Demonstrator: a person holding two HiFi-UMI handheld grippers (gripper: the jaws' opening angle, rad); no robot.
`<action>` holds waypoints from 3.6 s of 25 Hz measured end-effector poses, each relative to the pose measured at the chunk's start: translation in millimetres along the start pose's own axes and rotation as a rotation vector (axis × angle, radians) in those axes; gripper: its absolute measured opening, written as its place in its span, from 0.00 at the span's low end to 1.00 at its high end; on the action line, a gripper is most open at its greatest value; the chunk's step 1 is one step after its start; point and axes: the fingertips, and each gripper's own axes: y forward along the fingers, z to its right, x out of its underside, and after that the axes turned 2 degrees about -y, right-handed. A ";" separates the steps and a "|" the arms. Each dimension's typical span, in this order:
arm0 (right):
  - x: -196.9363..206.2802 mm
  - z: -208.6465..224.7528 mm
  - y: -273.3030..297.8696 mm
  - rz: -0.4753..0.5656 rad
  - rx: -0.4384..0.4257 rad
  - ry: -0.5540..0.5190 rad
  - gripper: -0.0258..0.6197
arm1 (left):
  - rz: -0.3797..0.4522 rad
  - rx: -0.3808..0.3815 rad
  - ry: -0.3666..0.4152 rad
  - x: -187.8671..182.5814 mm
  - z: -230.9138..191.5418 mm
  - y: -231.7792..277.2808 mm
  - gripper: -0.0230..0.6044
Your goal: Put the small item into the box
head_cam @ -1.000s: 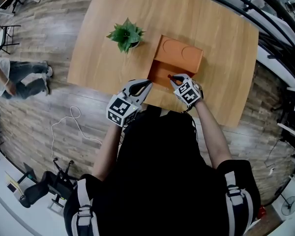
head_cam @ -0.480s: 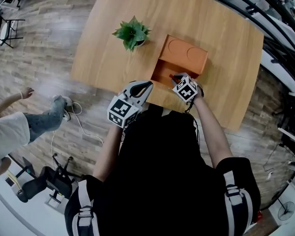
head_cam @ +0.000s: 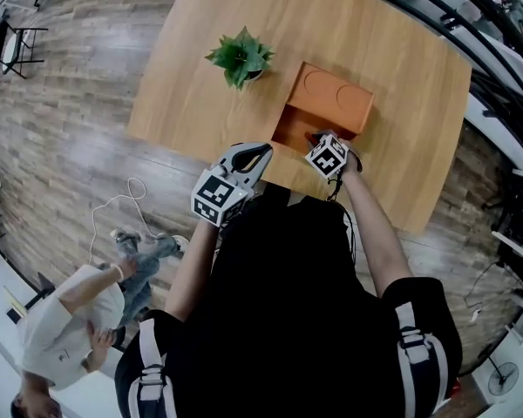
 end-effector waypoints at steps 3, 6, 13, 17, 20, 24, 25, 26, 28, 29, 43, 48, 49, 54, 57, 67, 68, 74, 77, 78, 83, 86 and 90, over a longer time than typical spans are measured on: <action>-0.6 0.2 -0.6 0.007 0.007 -0.001 0.14 | 0.000 -0.001 0.002 0.3 0.9 -1.6 0.08; -0.4 -0.1 -1.8 0.013 0.011 0.006 0.19 | 0.001 -0.002 0.008 -1.1 2.1 -3.2 0.08; 2.1 -1.7 -5.4 0.029 0.020 0.025 0.21 | 0.006 0.004 0.018 -2.8 7.2 -4.6 0.08; 3.7 -0.5 -12.7 0.056 0.034 0.060 0.21 | 0.008 0.014 0.028 -4.6 10.5 -2.9 0.08; 5.1 -1.1 -21.1 0.084 0.038 0.087 0.21 | 0.012 0.022 0.037 -7.7 13.5 -2.2 0.08; 8.9 -6.5 -30.2 0.112 0.035 0.114 0.14 | 0.011 0.032 0.051 -8.4 15.5 -1.4 0.08; 10.1 -6.6 -32.8 0.117 0.044 0.123 0.13 | 0.011 0.033 0.054 -8.4 15.3 -1.4 0.08; 11.5 -6.5 -35.5 0.123 0.056 0.133 0.13 | 0.011 0.033 0.055 -8.5 14.7 -2.0 0.08; 15.1 -6.5 -41.9 0.138 0.081 0.159 0.12 | 0.013 0.031 0.053 -8.9 13.5 -4.5 0.08; 16.6 -6.6 -45.8 0.150 0.094 0.170 0.11 | 0.012 0.031 0.055 -9.0 13.3 -5.7 0.08; 9.9 -16.7 -102.1 0.317 0.198 0.153 0.08 | 0.006 0.095 0.088 -3.7 26.0 0.1 0.08; 3.3 -28.2 -128.0 0.406 0.211 0.194 0.08 | -0.006 0.133 0.103 -1.4 33.5 1.1 0.08; 3.0 -28.0 -131.9 0.420 0.218 0.206 0.08 | -0.008 0.140 0.107 -1.7 33.9 2.4 0.08; -3.5 -26.0 -154.8 0.486 0.243 0.277 0.08 | -0.016 0.172 0.123 -1.8 36.2 7.3 0.08; -7.7 -24.9 -171.7 0.534 0.251 0.303 0.08 | -0.022 0.194 0.132 -2.2 40.3 10.7 0.08; -12.2 -24.9 -213.0 0.671 0.265 0.383 0.08 | -0.028 0.238 0.141 -2.7 47.9 20.4 0.08; -12.8 -25.3 -214.9 0.679 0.265 0.386 0.08 | -0.030 0.240 0.142 -2.2 47.2 21.2 0.08; -14.0 -30.6 -218.0 0.683 0.262 0.387 0.08 | -0.028 0.242 0.139 -2.4 45.8 22.1 0.08; -16.4 -32.3 -216.3 0.681 0.256 0.380 0.08 | -0.028 0.238 0.133 0.1 44.4 20.9 0.08; -17.8 -32.5 -216.0 0.682 0.253 0.376 0.08 | -0.027 0.236 0.131 0.8 43.7 20.5 0.08; -27.2 -34.5 -216.3 0.694 0.239 0.351 0.08 | -0.028 0.226 0.116 4.6 41.7 16.4 0.08; -30.5 -36.0 -215.1 0.695 0.232 0.343 0.08 | -0.021 0.221 0.112 4.6 39.8 15.8 0.08; -30.9 -36.1 -213.6 0.684 0.227 0.333 0.08 | -0.018 0.222 0.117 2.2 39.7 18.2 0.08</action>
